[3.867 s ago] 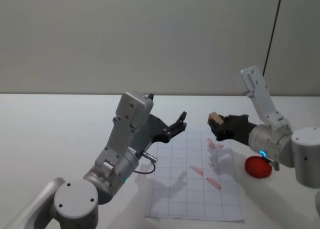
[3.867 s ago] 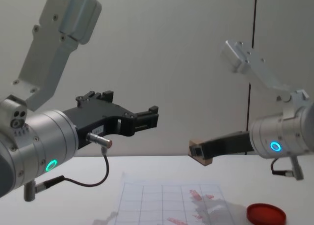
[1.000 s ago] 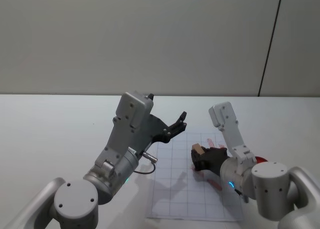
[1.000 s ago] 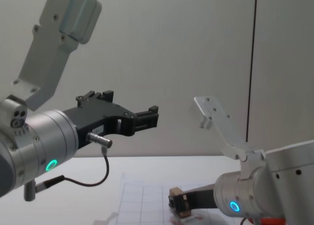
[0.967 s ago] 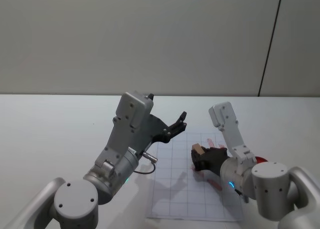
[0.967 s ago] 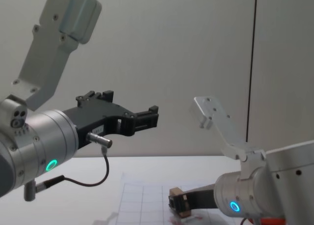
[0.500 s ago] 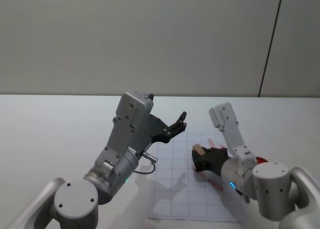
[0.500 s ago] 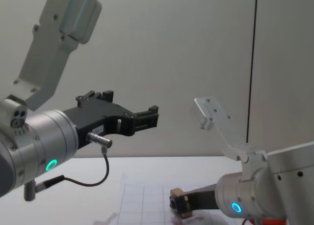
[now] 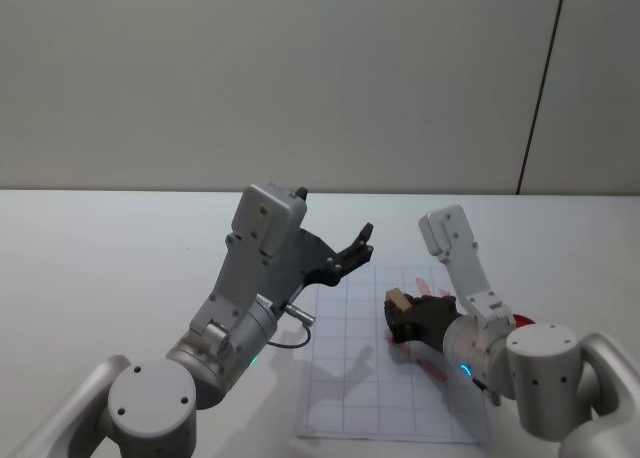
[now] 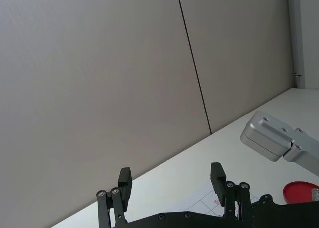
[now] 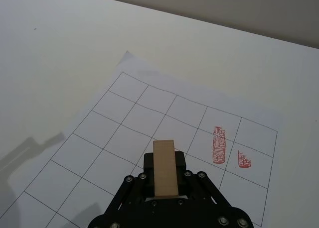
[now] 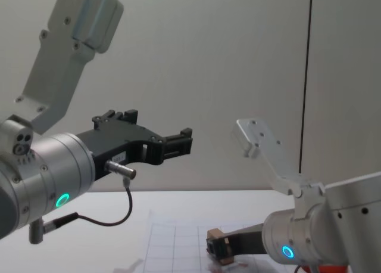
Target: Use the one hand to pick up the stamp and affix it onto the A4 paper.
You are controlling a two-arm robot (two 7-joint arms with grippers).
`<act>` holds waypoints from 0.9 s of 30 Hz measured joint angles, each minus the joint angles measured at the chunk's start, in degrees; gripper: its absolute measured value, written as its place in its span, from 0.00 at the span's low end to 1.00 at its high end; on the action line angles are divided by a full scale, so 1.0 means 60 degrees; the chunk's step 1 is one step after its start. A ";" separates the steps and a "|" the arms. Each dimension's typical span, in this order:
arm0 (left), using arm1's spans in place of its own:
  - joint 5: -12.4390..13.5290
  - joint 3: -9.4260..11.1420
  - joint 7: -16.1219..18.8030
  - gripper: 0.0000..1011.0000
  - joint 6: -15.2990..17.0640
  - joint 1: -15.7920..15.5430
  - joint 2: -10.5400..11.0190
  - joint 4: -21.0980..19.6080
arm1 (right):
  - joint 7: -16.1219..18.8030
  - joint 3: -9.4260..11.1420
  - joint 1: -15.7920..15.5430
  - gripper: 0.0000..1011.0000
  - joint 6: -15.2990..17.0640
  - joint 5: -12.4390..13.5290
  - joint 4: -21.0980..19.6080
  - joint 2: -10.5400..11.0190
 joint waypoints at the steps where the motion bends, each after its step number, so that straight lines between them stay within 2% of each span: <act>1: 0.0000 0.0000 0.0000 0.99 0.0000 0.0000 0.0000 0.0000 | 0.0003 0.0001 0.0000 0.22 0.0001 0.0000 0.0002 0.0001; 11: 0.0001 0.0000 0.0000 0.99 0.0000 0.0000 0.0000 0.0000 | 0.0030 0.0033 -0.0033 0.22 0.0021 0.0093 -0.0073 0.0019; 19: 0.0001 0.0000 0.0000 0.99 0.0000 0.0000 0.0000 0.0000 | 0.0037 0.0086 -0.0105 0.22 0.0055 0.0394 -0.0448 0.0042; 27: 0.0000 0.0000 0.0000 0.99 0.0000 0.0000 0.0000 0.0000 | -0.0133 0.0192 -0.0158 0.22 -0.0152 0.0705 -0.0876 0.0072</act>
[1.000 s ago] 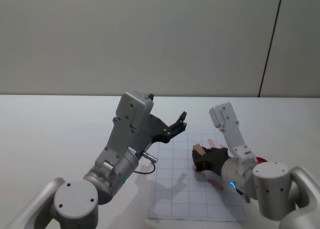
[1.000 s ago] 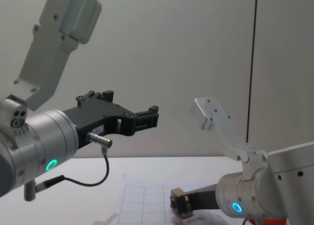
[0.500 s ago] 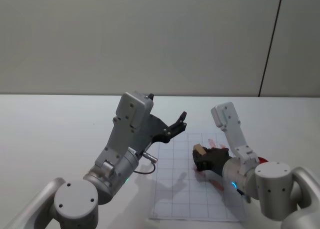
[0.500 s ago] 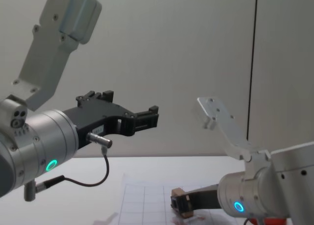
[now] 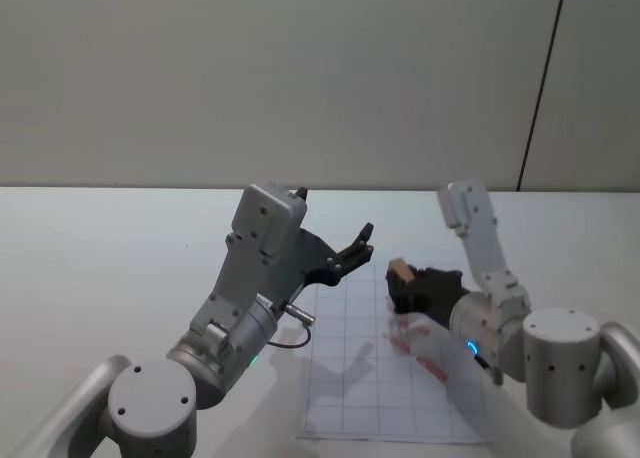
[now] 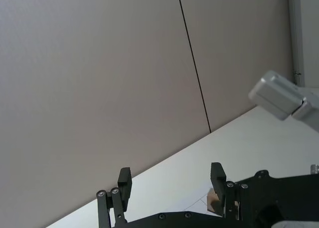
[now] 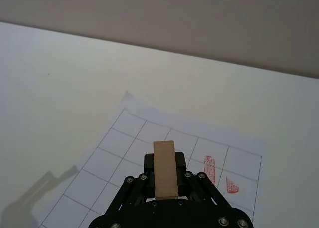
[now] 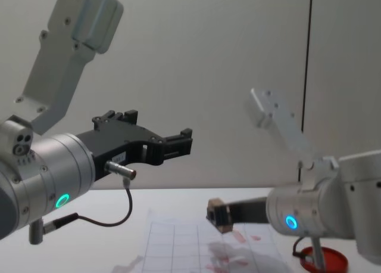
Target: Use the one hand to pick up the stamp and affix it onto the A4 paper.
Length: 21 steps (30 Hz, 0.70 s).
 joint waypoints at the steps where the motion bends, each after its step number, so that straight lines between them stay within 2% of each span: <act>1: 0.0000 0.0000 0.0000 0.99 0.0000 0.0000 0.0000 0.0000 | -0.0051 0.0027 -0.0005 0.22 -0.0049 0.0057 -0.0086 0.0009; 7: 0.0000 0.0000 0.0000 0.99 0.0000 0.0000 -0.0001 0.0000 | -0.0339 0.0150 -0.0042 0.22 -0.0185 0.0219 -0.0401 0.0058; 14: 0.0000 0.0000 0.0000 0.99 0.0000 0.0000 0.0000 0.0000 | -0.0939 0.0346 -0.0177 0.22 -0.0258 0.0297 -0.0913 0.0188; 21: 0.0001 0.0001 -0.0001 0.99 0.0000 0.0000 -0.0001 -0.0001 | -0.1437 0.0485 -0.0509 0.22 -0.0026 0.0209 -0.1589 0.0397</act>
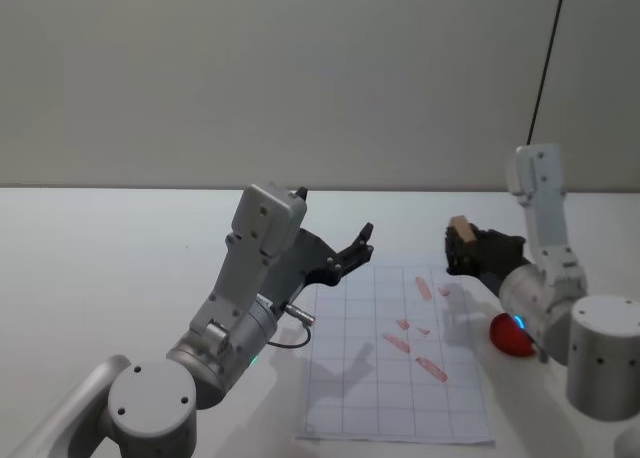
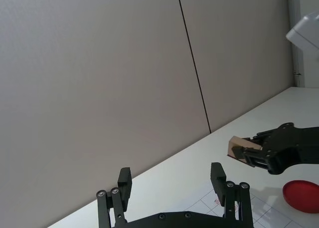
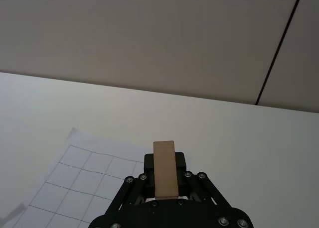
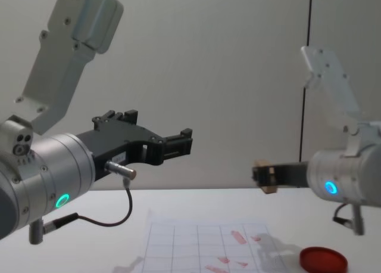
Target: Use the one hand to pick up the stamp and affix it onto the A4 paper.
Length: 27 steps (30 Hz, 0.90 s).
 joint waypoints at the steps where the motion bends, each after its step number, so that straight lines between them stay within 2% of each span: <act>1: 0.0000 -0.0001 0.0000 0.99 0.0000 0.0000 0.0001 0.0000 | -0.0037 0.0010 -0.0044 0.22 0.0027 -0.0009 -0.0077 0.0024; 16: 0.0000 0.0000 0.0000 0.99 0.0000 0.0000 0.0000 0.0001 | -0.0395 0.0149 -0.1036 0.22 0.1143 -0.0006 -0.1545 0.0470; 22: 0.0000 0.0000 0.0000 0.99 0.0000 0.0000 0.0001 0.0000 | -0.0584 0.0193 -0.1239 0.22 0.1361 0.0063 -0.1813 0.0531; 27: 0.0000 0.0000 0.0000 0.99 0.0000 0.0000 0.0001 0.0001 | -0.1018 0.0265 -0.1483 0.22 0.1540 0.0208 -0.2111 0.0557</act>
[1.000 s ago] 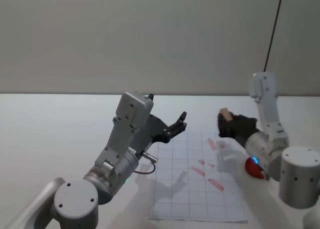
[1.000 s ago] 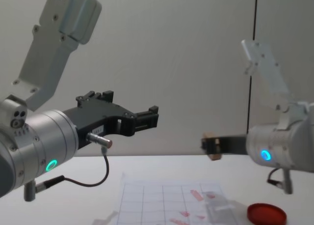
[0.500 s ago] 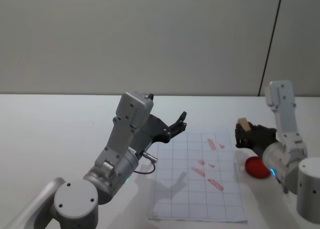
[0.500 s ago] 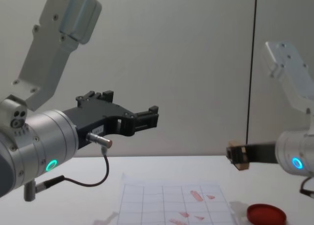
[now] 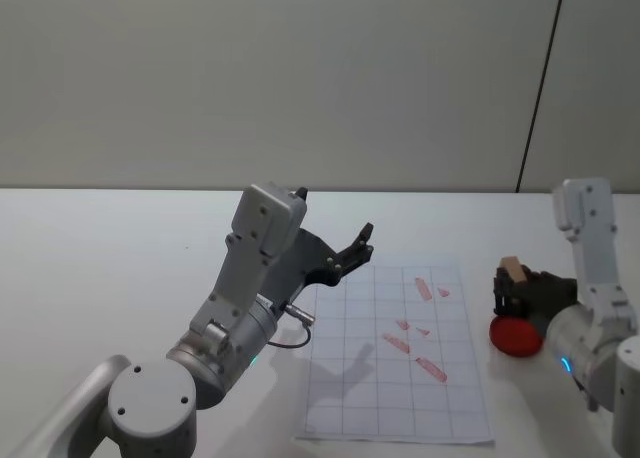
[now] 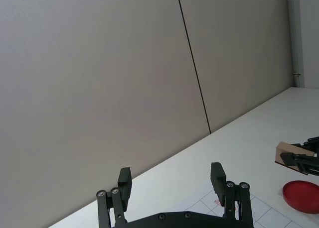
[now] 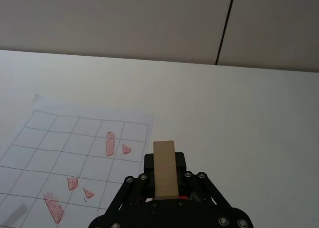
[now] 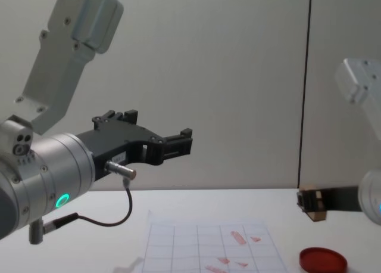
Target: Use the one hand to pick up the stamp and affix it onto the A4 paper.
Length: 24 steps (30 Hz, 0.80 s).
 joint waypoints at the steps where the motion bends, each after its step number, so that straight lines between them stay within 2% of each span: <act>1: 0.0000 0.0000 0.0000 0.99 0.0000 0.0000 0.0000 0.0000 | -0.0065 0.0007 -0.0022 0.22 0.0019 0.0028 -0.0025 0.0000; 14: 0.0000 0.0000 0.0001 0.99 -0.0001 0.0000 0.0000 0.0000 | -0.0975 0.0217 -0.0590 0.22 0.0377 0.0830 -0.0528 -0.0071; 24: 0.0000 0.0000 0.0001 0.99 0.0000 0.0000 -0.0001 -0.0001 | -0.1167 0.0339 -0.0761 0.22 0.0311 0.1190 -0.0308 -0.0120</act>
